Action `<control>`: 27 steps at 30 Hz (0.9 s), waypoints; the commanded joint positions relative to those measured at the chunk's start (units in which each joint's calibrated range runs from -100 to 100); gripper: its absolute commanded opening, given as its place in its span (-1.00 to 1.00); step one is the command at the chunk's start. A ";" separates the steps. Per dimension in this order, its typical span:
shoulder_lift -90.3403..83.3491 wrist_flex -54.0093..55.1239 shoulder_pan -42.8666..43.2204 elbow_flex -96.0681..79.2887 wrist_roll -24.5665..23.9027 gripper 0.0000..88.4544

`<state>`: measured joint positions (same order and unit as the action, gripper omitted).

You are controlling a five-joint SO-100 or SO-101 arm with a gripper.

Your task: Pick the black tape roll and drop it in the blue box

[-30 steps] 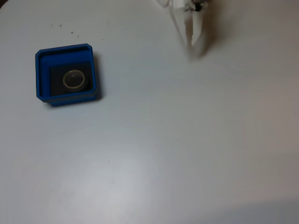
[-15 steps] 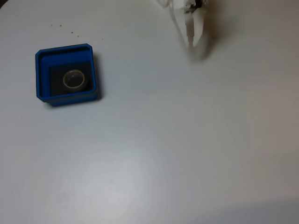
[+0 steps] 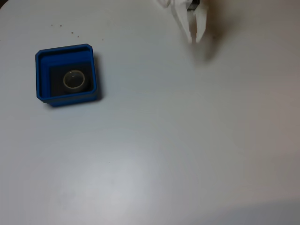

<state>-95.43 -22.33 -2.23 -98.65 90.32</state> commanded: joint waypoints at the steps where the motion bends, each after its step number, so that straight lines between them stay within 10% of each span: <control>1: -3.99 1.95 0.22 0.00 -0.04 -0.97; 27: -3.99 9.96 0.22 -1.35 -0.04 -0.96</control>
<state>-95.43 -13.71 -2.23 -99.10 90.32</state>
